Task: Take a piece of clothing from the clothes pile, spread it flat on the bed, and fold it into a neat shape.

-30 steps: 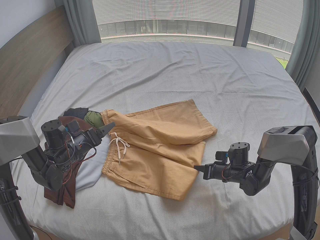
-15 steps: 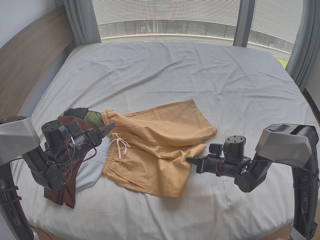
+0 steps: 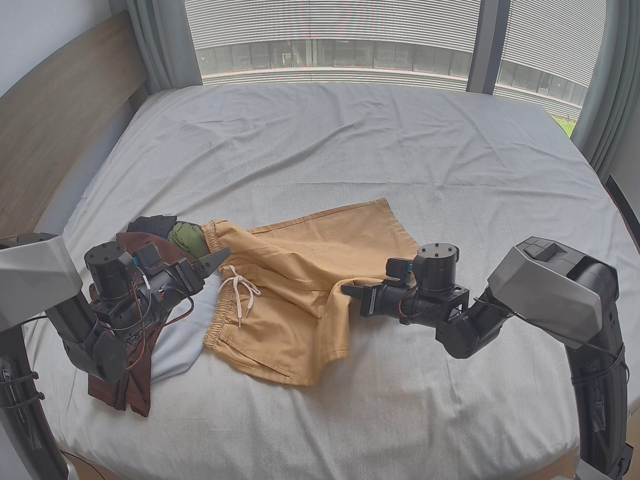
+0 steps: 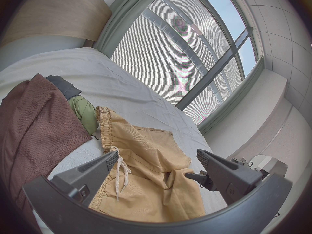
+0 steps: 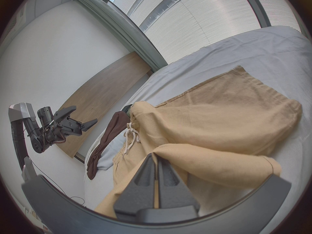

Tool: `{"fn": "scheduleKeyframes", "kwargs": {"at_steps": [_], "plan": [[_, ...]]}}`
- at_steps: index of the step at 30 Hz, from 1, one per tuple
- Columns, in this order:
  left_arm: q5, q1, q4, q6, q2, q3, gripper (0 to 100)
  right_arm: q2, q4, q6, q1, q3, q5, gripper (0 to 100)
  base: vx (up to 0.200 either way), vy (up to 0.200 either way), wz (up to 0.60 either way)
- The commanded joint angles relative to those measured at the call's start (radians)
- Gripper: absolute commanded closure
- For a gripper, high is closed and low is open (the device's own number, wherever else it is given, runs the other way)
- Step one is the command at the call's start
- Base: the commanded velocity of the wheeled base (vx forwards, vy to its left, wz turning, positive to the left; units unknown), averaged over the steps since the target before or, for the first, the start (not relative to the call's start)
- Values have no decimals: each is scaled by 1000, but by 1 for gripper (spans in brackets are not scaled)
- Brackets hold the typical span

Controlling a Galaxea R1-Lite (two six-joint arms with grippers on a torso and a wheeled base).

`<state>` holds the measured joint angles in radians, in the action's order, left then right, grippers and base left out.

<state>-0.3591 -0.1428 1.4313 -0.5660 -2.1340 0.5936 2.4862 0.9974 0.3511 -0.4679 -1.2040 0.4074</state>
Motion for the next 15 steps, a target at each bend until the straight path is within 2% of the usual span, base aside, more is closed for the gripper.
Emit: {"fn": "scheduleKeyframes", "kwargs": {"at_steps": [1,8,15], "plan": [[0,6,0,0,-7,5,0,92,-26,0,-28,-132,1,100,0,0,0],[-1,14,0,0,-7,6,0,143,-71,-1,-52,-235,-1,100,0,0,0],[-1,14,0,0,-7,8,0,168,-69,-3,-69,-259,-1,100,0,0,0]]}}
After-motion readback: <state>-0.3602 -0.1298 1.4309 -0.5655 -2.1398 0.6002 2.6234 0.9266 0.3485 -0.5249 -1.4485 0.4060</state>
